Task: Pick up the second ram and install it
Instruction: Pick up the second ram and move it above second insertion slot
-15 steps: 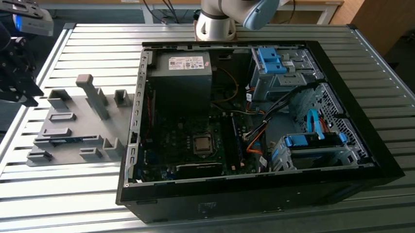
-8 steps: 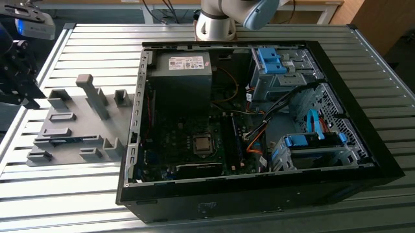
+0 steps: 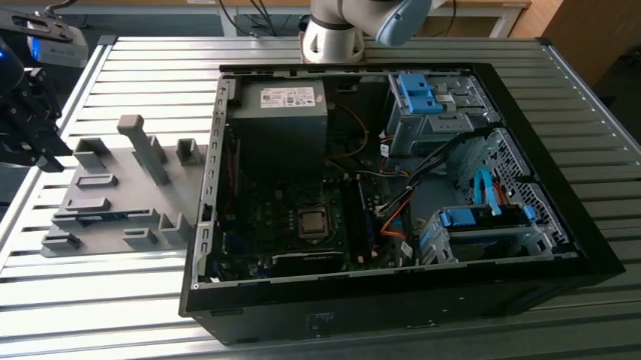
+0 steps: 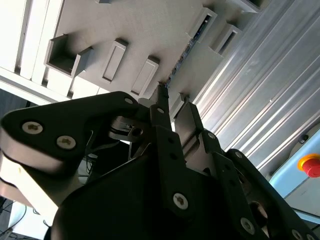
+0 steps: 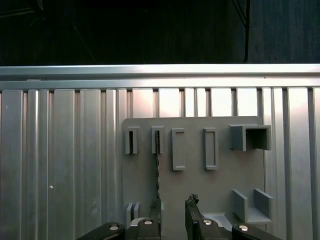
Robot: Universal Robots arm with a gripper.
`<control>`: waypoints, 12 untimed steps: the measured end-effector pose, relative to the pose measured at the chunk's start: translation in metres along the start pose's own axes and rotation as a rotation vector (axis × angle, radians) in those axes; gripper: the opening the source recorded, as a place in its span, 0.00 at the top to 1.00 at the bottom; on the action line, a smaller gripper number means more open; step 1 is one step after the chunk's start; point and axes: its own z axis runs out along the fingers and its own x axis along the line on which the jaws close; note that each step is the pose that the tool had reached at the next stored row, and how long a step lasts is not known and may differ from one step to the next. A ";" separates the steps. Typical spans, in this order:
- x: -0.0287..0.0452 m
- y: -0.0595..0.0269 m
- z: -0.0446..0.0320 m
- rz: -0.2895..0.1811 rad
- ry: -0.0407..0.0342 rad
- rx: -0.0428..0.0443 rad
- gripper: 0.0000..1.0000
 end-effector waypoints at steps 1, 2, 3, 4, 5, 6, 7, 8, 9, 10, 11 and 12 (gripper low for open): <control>0.0000 0.0000 0.0000 0.000 -0.0001 0.0000 0.67; 0.0000 0.0000 0.0001 0.000 0.0000 0.0000 0.67; 0.0000 0.0000 0.0001 0.000 0.0000 0.0000 0.67; 0.0000 0.0000 0.0001 0.000 0.0000 0.0000 0.67; 0.0000 0.0000 0.0001 0.000 -0.0001 0.0001 0.67; 0.0000 0.0000 0.0002 0.000 -0.0001 0.0001 0.67; 0.0000 0.0000 0.0002 0.000 -0.0001 0.0001 0.67; 0.0000 0.0000 0.0002 0.000 -0.0001 0.0001 0.67; 0.0000 0.0000 0.0004 0.000 -0.0001 0.0001 0.66; 0.0000 0.0000 0.0007 0.000 -0.0002 0.0002 0.66; 0.0000 0.0000 0.0013 0.000 -0.0002 0.0003 0.66; 0.0001 0.0000 0.0019 0.000 0.0000 0.0002 0.60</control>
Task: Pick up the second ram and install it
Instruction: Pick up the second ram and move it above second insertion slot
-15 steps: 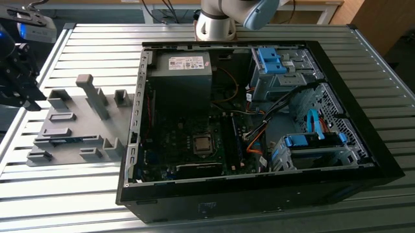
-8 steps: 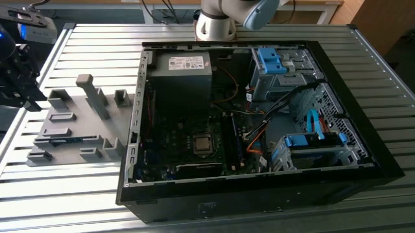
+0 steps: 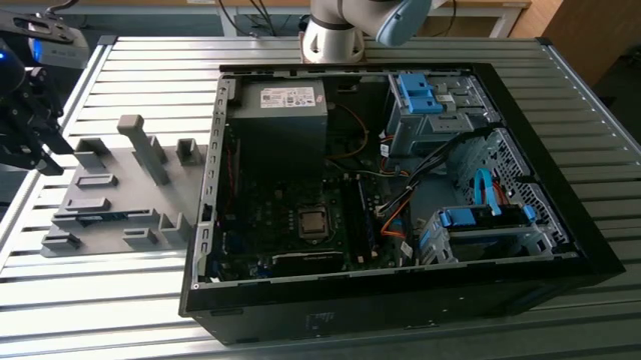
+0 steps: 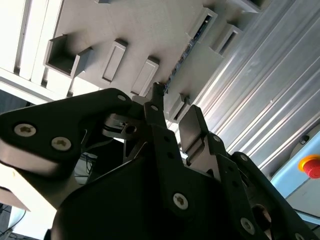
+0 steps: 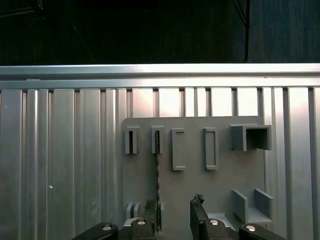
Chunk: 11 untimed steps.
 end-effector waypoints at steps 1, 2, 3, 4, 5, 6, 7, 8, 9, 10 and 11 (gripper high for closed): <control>0.0000 0.0000 0.0009 0.000 0.0006 0.0000 0.60; 0.0001 -0.0001 0.0022 0.000 0.0014 0.0000 0.60; 0.0001 -0.0001 0.0041 0.001 0.0017 0.0000 0.60; 0.0002 -0.0001 0.0059 0.001 0.0017 0.0001 0.60; 0.0003 -0.0001 0.0077 0.001 0.0017 0.0001 0.60; 0.0010 -0.0002 0.0095 0.001 0.0016 0.0001 0.60; 0.0022 -0.0002 0.0111 0.001 0.0018 0.0000 0.60; 0.0034 -0.0003 0.0129 0.001 0.0018 0.0000 0.60; 0.0043 -0.0004 0.0146 0.001 0.0017 0.0001 0.60; 0.0047 -0.0005 0.0155 0.001 0.0016 0.0002 0.60; 0.0050 -0.0005 0.0160 0.001 0.0017 0.0001 0.60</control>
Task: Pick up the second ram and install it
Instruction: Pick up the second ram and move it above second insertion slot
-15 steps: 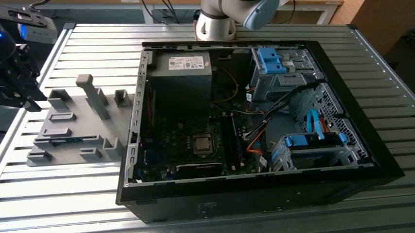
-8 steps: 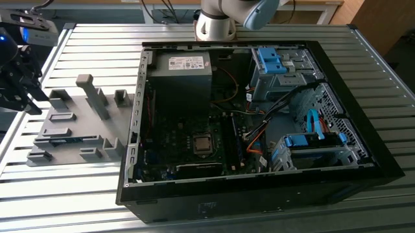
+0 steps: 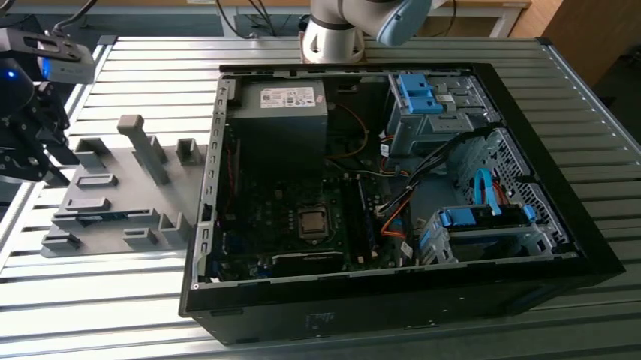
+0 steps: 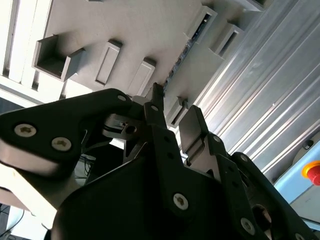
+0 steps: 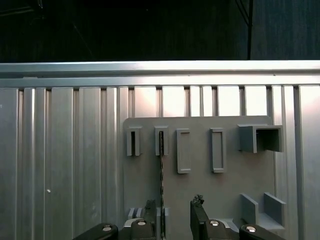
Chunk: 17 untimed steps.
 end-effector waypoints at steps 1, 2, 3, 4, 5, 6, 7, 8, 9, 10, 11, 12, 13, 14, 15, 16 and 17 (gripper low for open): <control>0.0002 0.0000 0.0006 0.000 0.0001 0.0000 0.60; 0.0005 -0.0001 0.0016 0.000 0.0001 0.0001 0.60; 0.0007 -0.0002 0.0031 0.000 0.0002 0.0000 0.60; 0.0009 -0.0002 0.0050 0.000 0.0002 0.0000 0.60; 0.0010 -0.0002 0.0068 0.000 0.0004 0.0000 0.60; 0.0011 -0.0003 0.0086 0.001 0.0008 0.0000 0.60; 0.0012 -0.0003 0.0104 0.001 0.0011 0.0001 0.60; 0.0013 -0.0003 0.0122 0.001 0.0012 0.0001 0.60; 0.0014 -0.0003 0.0140 0.001 0.0014 0.0000 0.60; 0.0016 -0.0004 0.0158 0.001 0.0014 0.0000 0.60; 0.0018 -0.0005 0.0176 0.001 0.0014 0.0000 0.60; 0.0021 -0.0005 0.0194 0.001 0.0015 -0.0001 0.60; 0.0023 -0.0005 0.0212 0.001 0.0014 0.0001 0.60; 0.0023 -0.0005 0.0223 0.001 0.0013 0.0001 0.60; 0.0024 -0.0005 0.0227 0.001 0.0014 0.0000 0.60; 0.0024 -0.0005 0.0227 0.001 0.0015 -0.0001 0.60; 0.0024 -0.0005 0.0226 0.001 0.0016 -0.0002 0.60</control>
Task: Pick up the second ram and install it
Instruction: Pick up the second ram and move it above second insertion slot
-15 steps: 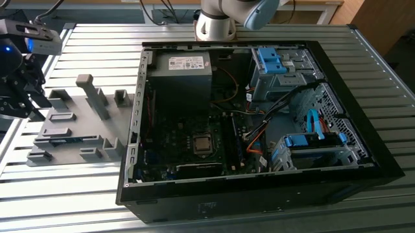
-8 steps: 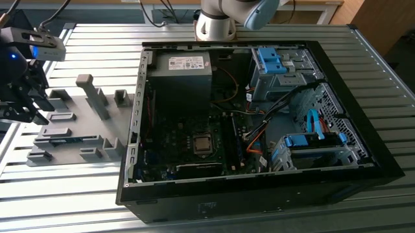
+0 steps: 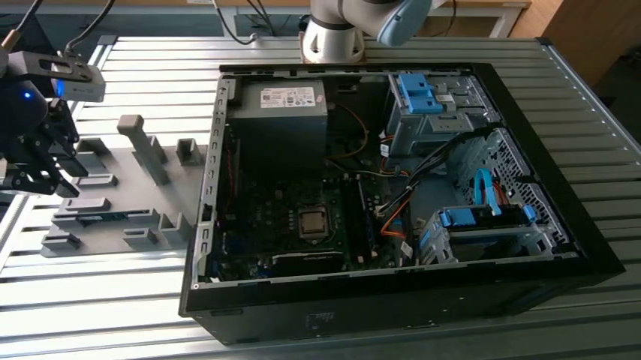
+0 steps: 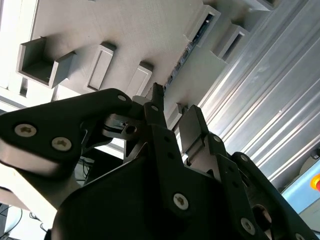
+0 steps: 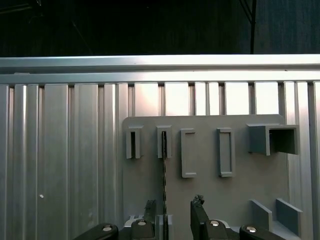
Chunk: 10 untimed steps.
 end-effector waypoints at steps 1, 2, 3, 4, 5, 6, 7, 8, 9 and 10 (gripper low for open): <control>0.0000 0.0000 0.0002 0.000 -0.0002 0.0003 0.60; 0.0000 0.0000 0.0002 0.000 -0.0002 0.0003 0.60; 0.0000 0.0000 0.0002 0.000 -0.0002 0.0002 0.60; 0.0000 0.0000 0.0002 0.000 -0.0001 0.0002 0.60; 0.0000 0.0000 0.0002 0.000 -0.0002 0.0003 0.60; 0.0000 0.0000 0.0002 0.000 -0.0002 0.0003 0.60; 0.0000 0.0000 0.0002 0.000 -0.0002 0.0002 0.60; 0.0000 0.0000 0.0003 0.000 -0.0002 0.0002 0.60; 0.0000 0.0000 0.0003 0.000 -0.0002 0.0003 0.60; 0.0000 -0.0001 0.0006 0.000 -0.0003 0.0004 0.60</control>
